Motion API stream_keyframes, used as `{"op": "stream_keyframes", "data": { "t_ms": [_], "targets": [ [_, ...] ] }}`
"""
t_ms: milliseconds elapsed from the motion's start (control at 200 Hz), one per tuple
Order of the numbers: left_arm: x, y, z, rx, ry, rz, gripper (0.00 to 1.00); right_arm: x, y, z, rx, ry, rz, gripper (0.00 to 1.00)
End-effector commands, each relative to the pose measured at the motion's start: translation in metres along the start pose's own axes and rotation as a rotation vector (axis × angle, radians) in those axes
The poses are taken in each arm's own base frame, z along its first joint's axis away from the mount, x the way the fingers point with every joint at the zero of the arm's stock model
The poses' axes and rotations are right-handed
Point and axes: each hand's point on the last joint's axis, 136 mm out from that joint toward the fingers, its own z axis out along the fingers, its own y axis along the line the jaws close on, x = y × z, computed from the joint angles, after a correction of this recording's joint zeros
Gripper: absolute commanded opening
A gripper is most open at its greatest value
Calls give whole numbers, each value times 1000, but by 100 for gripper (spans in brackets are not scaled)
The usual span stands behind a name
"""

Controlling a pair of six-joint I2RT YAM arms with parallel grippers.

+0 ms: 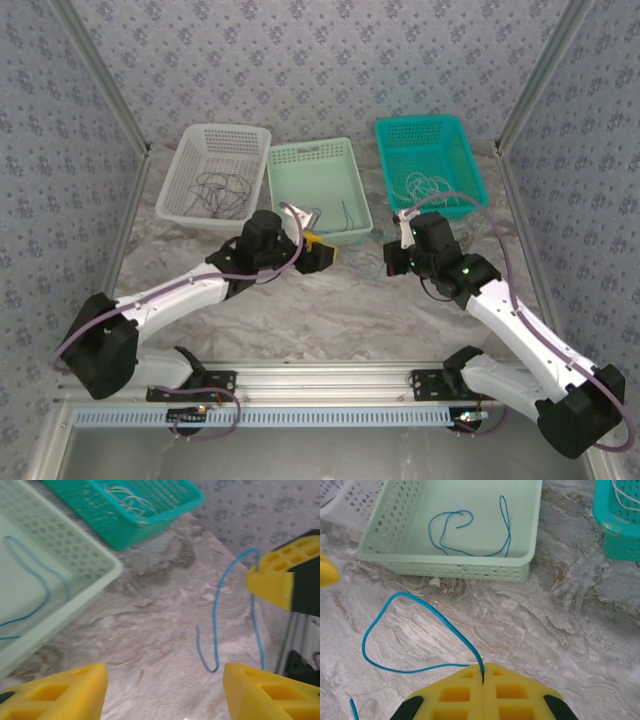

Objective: Untangle the cables

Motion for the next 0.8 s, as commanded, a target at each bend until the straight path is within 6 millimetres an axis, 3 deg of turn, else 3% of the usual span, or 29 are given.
{"op": "stream_keyframes", "data": {
  "t_ms": [0,385,555,645,795],
  "targets": [
    [-16,-36,4,150,-17,63,62,-4,9,-8,-28,2,-39,0],
    [-9,-54,28,216,-12,32,58,-16,22,-20,-87,-79,-34,0],
    [-7,-49,35,197,-5,24,35,-10,27,-20,-124,-61,-49,0],
    [-7,-42,35,150,2,30,22,-4,21,-22,-95,-43,-61,0],
    [0,-29,33,50,88,83,12,12,2,-23,3,20,-89,0]
  ]
}}
